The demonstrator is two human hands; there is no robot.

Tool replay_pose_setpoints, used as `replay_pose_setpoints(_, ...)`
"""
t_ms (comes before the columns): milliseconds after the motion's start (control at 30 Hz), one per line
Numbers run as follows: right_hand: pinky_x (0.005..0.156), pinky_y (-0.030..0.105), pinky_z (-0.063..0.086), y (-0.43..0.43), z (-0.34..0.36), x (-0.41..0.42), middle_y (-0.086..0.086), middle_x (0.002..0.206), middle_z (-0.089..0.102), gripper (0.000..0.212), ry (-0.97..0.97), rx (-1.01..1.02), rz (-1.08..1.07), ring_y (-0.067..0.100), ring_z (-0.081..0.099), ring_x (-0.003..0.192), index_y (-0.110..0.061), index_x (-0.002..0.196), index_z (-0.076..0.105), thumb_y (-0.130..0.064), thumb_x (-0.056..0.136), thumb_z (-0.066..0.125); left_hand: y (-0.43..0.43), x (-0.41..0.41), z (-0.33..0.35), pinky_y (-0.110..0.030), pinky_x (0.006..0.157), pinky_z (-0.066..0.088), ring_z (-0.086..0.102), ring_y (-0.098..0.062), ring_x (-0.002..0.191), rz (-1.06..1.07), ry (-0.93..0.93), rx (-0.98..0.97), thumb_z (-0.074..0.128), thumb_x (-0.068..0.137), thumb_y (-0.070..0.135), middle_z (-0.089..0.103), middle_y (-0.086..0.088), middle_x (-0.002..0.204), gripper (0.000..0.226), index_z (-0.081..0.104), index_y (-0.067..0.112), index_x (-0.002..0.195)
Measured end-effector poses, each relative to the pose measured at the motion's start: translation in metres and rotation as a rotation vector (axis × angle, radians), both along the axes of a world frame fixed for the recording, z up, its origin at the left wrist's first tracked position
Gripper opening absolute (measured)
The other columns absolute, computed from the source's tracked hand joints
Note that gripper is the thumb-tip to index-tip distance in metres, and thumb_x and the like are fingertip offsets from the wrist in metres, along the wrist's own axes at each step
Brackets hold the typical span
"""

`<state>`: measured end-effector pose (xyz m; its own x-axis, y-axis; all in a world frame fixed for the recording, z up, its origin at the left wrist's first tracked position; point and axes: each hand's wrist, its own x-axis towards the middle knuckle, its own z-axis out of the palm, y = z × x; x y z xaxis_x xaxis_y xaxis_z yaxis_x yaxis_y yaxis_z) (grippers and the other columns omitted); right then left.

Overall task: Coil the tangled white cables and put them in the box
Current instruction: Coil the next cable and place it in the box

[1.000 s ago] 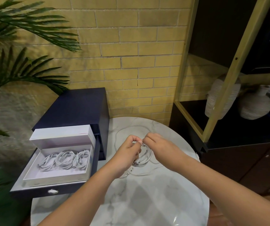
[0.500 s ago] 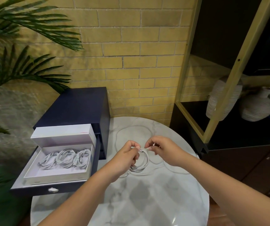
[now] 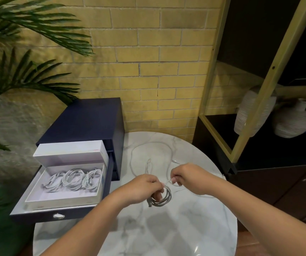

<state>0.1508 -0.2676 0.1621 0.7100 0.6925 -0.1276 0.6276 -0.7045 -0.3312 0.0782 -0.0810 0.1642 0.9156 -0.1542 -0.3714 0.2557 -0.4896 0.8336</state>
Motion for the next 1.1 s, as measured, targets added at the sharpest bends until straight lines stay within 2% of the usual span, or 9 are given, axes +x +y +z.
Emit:
replay_pose_setpoints(167, 0.057, 0.018, 0.037, 0.001, -0.006, -0.004, -0.008, 0.071, 0.054, 0.024, 0.106, 0.016, -0.044, 0.005, 0.048, 0.062, -0.023, 0.079, 0.056, -0.020, 0.099, 0.042, 0.001, 0.001, -0.007, -0.030, 0.070, 0.046, 0.055, -0.014, 0.057, 0.021, 0.061, -0.227, 0.040, 0.100, 0.020, 0.050, 0.005, 0.058, 0.025, 0.057, 0.011, 0.084)
replay_pose_setpoints(300, 0.058, 0.014, 0.036, 0.002, 0.002, 0.000, -0.013, 0.068, 0.055, 0.021, 0.157, 0.058, -0.082, 0.002, 0.050, 0.063, -0.019, 0.089, 0.064, -0.020, 0.099, 0.045, 0.003, -0.001, -0.011, -0.022, 0.057, 0.037, 0.042, -0.009, 0.052, 0.031, 0.001, -0.190, 0.040, 0.102, 0.026, 0.038, 0.005, 0.061, 0.025, 0.055, 0.014, 0.086)
replay_pose_setpoints(400, 0.062, 0.018, 0.042, 0.000, 0.008, 0.002, -0.009, 0.071, 0.062, 0.016, 0.274, 0.110, -0.129, 0.005, 0.054, 0.064, -0.014, 0.100, 0.066, -0.022, 0.097, 0.052, 0.004, -0.002, -0.012, -0.020, 0.053, 0.036, 0.041, -0.010, 0.054, 0.033, -0.100, -0.037, 0.040, 0.102, 0.029, 0.041, 0.004, 0.061, 0.025, 0.055, 0.017, 0.086)
replay_pose_setpoints(500, 0.058, 0.020, 0.047, 0.000, 0.014, -0.001, 0.001, 0.075, 0.066, 0.017, 0.528, 0.279, -0.210, 0.010, 0.056, 0.061, -0.012, 0.111, 0.059, -0.017, 0.096, 0.057, 0.005, 0.000, -0.015, -0.016, 0.049, 0.037, 0.043, -0.010, 0.056, 0.071, -0.191, 0.050, 0.040, 0.102, 0.033, 0.045, 0.003, 0.065, 0.025, 0.055, 0.019, 0.087)
replay_pose_setpoints(667, 0.067, 0.025, 0.056, 0.003, 0.012, -0.008, 0.010, 0.082, 0.061, 0.031, 0.894, 0.629, -0.368, 0.020, 0.062, 0.072, -0.003, 0.119, 0.053, -0.002, 0.089, 0.063, 0.002, 0.002, -0.018, -0.015, 0.049, 0.041, 0.052, -0.005, 0.053, 0.215, -0.302, 0.062, 0.040, 0.101, 0.031, 0.054, 0.001, 0.064, 0.025, 0.056, 0.017, 0.089)
replay_pose_setpoints(767, 0.071, 0.026, 0.057, 0.009, 0.007, -0.015, 0.011, 0.103, 0.053, 0.039, 1.030, 0.780, -0.434, 0.021, 0.064, 0.075, -0.006, 0.122, 0.053, 0.005, 0.086, 0.063, 0.001, 0.003, -0.017, -0.025, 0.060, 0.046, 0.061, -0.015, 0.061, 0.266, -0.314, 0.021, 0.039, 0.101, 0.027, 0.059, 0.006, 0.055, 0.024, 0.057, 0.018, 0.088)
replay_pose_setpoints(833, 0.072, 0.027, 0.058, 0.011, 0.006, -0.018, 0.012, 0.109, 0.056, 0.042, 1.100, 0.854, -0.450, 0.019, 0.066, 0.075, -0.009, 0.125, 0.052, 0.007, 0.086, 0.062, 0.000, 0.002, -0.016, -0.029, 0.063, 0.049, 0.065, -0.019, 0.065, 0.283, -0.301, -0.029, 0.039, 0.101, 0.026, 0.059, 0.008, 0.055, 0.024, 0.058, 0.017, 0.088)
replay_pose_setpoints(1000, 0.077, 0.028, 0.059, 0.017, 0.002, -0.023, 0.012, 0.090, 0.065, 0.039, 1.152, 0.999, -0.481, 0.021, 0.069, 0.076, -0.005, 0.123, 0.053, 0.007, 0.087, 0.060, -0.006, 0.000, -0.015, -0.013, 0.049, 0.041, 0.052, 0.002, 0.048, 0.350, -0.299, -0.080, 0.042, 0.102, 0.025, 0.057, 0.005, 0.064, 0.026, 0.062, 0.011, 0.093)
replay_pose_setpoints(1100, 0.071, 0.026, 0.060, 0.020, 0.000, -0.023, 0.011, 0.084, 0.066, 0.035, 1.081, 1.004, -0.507, 0.020, 0.069, 0.071, -0.002, 0.119, 0.054, 0.005, 0.085, 0.064, -0.006, 0.001, -0.014, -0.025, 0.061, 0.050, 0.056, -0.008, 0.056, 0.380, -0.220, -0.188, 0.044, 0.101, 0.026, 0.057, 0.005, 0.063, 0.026, 0.064, 0.013, 0.091)
